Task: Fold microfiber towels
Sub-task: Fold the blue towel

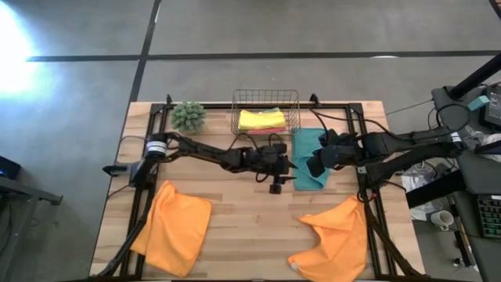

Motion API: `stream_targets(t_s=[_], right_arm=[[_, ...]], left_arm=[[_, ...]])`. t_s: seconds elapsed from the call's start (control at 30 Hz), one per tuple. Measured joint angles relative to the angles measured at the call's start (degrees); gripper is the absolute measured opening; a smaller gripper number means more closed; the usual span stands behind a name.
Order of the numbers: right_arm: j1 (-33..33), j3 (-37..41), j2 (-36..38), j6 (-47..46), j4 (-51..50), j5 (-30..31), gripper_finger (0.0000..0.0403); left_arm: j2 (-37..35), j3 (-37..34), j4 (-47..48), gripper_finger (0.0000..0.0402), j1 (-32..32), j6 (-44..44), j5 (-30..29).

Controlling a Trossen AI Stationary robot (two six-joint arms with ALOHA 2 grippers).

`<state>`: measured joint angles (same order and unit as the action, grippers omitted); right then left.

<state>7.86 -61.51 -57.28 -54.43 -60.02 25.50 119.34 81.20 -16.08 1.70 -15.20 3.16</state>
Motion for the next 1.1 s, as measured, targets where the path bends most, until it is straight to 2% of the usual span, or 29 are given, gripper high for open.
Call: stream_targets(t_s=[0.47, 0.83, 0.93, 1.1], right_arm=[[0.0, 0.1, 0.2, 3.5, -0.1, -0.4, 0.0022], [0.0, 0.1, 0.2, 4.1, -0.2, -0.5, 0.0022], [0.0, 0.1, 0.2, 4.1, -0.2, -0.5, 0.0022], [0.0, 0.1, 0.2, 4.5, -0.2, -0.5, 0.0022]], left_arm=[[10.1, 8.4, -0.2, 0.0162, -0.3, 0.1, 0.1], [15.8, 11.0, 0.3, 0.0162, -0.2, 5.8, 0.0], [16.1, 10.9, 1.3, 0.0162, -0.2, 7.6, -0.1], [15.9, 11.0, 8.1, 0.0162, 0.0, 9.1, 0.0]])
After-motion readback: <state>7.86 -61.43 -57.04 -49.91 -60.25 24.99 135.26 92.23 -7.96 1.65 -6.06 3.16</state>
